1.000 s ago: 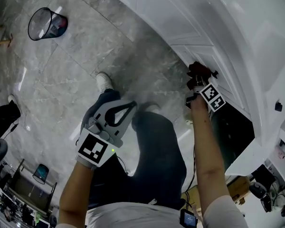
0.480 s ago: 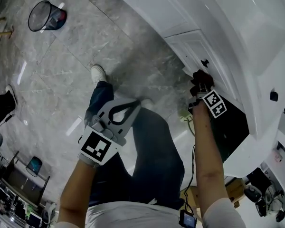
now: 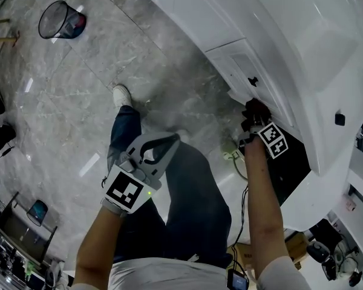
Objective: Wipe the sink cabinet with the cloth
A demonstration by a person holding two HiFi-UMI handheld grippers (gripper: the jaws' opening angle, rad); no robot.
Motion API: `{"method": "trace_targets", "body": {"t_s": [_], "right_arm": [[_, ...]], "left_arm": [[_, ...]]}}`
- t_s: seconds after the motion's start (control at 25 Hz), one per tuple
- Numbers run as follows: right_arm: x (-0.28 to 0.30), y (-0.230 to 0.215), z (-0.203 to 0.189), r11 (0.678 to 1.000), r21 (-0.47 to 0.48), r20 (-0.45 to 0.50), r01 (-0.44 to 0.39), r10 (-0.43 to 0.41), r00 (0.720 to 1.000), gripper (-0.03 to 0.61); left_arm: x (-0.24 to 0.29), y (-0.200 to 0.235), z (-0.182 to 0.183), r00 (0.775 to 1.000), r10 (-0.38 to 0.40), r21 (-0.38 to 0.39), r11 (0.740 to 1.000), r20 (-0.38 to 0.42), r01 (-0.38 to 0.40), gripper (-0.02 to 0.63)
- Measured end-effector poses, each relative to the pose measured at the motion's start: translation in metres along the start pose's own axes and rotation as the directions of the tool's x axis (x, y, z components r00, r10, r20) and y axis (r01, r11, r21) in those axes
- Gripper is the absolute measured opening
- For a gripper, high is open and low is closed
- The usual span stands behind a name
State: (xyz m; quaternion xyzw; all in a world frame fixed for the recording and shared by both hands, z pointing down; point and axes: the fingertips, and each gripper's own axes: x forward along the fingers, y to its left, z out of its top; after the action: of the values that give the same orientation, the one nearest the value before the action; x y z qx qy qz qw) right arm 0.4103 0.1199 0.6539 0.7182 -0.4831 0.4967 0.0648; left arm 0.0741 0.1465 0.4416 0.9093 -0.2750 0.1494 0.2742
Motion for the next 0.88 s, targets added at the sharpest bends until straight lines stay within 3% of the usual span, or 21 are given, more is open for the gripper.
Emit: {"method": "trace_targets", "body": {"t_s": [0.52,0.88], "right_arm": [[-0.074,0.047,0.046,1.0,-0.005,-0.001,-0.019,0.019,1.0,0.089],[-0.081,0.071,0.057,1.0,-0.016,0.028,0.011,-0.01,1.0,0.089]], "left_arm": [[-0.018,-0.005,0.033,0.998,-0.026,-0.047,0.998,0.055,0.029,0.011],[-0.038,0.029,0.047,0.994,-0.032,-0.042,0.998,0.1,0.036,0.011]]}}
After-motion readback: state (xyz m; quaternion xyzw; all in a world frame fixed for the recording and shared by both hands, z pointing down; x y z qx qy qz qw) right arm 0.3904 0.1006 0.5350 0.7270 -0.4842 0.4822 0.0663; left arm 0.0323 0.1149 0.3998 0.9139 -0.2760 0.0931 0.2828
